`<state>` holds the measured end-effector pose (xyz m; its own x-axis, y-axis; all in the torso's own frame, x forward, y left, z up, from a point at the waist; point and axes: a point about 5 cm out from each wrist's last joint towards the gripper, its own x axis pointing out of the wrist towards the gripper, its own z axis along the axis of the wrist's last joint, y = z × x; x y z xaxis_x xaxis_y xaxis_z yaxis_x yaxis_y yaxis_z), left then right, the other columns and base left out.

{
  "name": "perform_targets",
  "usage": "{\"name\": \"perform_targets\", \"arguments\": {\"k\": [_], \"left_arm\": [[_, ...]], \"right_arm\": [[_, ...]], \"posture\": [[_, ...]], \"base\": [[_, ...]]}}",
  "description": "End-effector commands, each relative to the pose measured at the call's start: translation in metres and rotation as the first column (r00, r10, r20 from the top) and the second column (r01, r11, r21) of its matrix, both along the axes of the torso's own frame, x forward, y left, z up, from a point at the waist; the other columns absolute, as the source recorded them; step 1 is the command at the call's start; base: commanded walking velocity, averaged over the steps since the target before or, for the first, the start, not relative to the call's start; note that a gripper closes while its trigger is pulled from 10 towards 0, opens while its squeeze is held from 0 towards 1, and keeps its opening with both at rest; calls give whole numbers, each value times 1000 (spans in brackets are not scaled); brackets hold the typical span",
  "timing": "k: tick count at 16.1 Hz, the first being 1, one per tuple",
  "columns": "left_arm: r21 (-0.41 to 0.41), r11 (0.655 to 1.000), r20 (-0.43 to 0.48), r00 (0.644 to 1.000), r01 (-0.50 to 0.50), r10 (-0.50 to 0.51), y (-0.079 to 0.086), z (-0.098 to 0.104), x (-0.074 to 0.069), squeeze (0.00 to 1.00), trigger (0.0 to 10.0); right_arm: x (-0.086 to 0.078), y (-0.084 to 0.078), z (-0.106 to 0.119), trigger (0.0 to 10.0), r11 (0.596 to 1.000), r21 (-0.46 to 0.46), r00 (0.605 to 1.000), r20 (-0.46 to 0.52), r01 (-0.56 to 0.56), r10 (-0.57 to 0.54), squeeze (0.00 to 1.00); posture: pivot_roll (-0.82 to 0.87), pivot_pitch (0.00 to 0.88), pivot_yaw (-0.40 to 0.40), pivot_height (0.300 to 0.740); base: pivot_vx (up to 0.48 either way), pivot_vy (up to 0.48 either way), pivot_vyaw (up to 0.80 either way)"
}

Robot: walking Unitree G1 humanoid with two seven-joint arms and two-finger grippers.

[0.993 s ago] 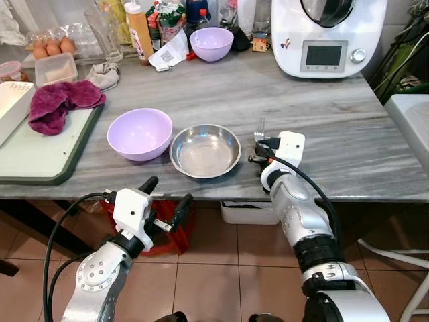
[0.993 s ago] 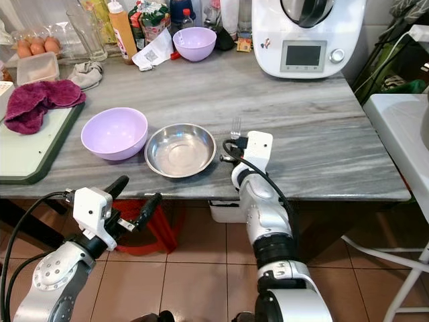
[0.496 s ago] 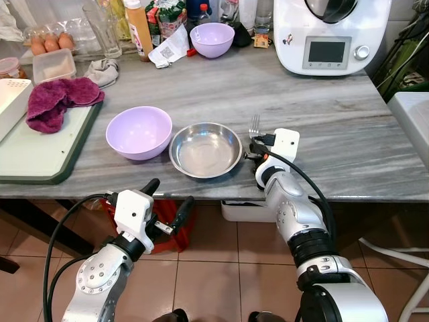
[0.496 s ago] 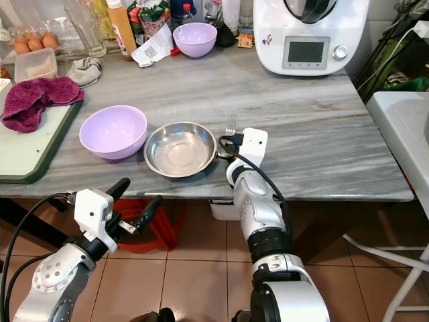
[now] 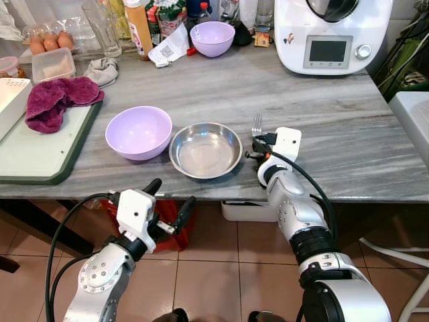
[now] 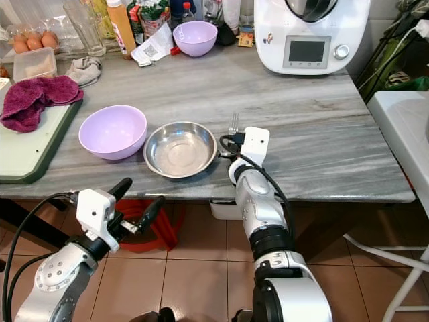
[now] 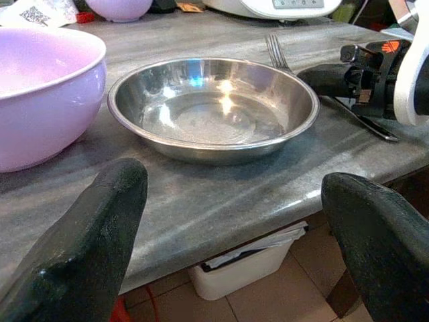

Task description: Setting the table

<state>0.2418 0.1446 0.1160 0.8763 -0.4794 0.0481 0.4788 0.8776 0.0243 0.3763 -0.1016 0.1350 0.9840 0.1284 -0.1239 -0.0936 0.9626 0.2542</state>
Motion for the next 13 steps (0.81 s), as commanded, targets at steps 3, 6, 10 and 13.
{"name": "perform_targets", "arguments": {"k": [3, 6, 10, 13], "left_arm": [[17, 1000, -20, 1000, -11, 11, 4, -7, 1, 0, 10000], [18, 1000, -23, 1000, -11, 11, 4, -9, 1, 0, 10000], [16, 1000, -23, 1000, -11, 11, 2, -10, 1, 0, 10000], [17, 1000, -22, 1000, -9, 9, 1, -10, 1, 0, 10000]], "right_arm": [[-3, 3, -13, 10000, 1000, -16, 999, -50, -19, 18, 0], [-5, 4, -17, 10000, 999, -22, 998, -59, -33, 31, 1000], [-5, 4, -18, 10000, 999, -24, 998, -59, -35, 34, 1000], [-6, 4, -18, 10000, 999, -31, 998, -55, -33, 32, 1000]], "posture": [[-84, 188, 38, 740], [-87, 186, 36, 740], [-86, 186, 36, 740], [-86, 186, 36, 740]], "base": [[0, 0, 0], [0, 0, 0], [0, 0, 0], [0, 0, 0]]}}
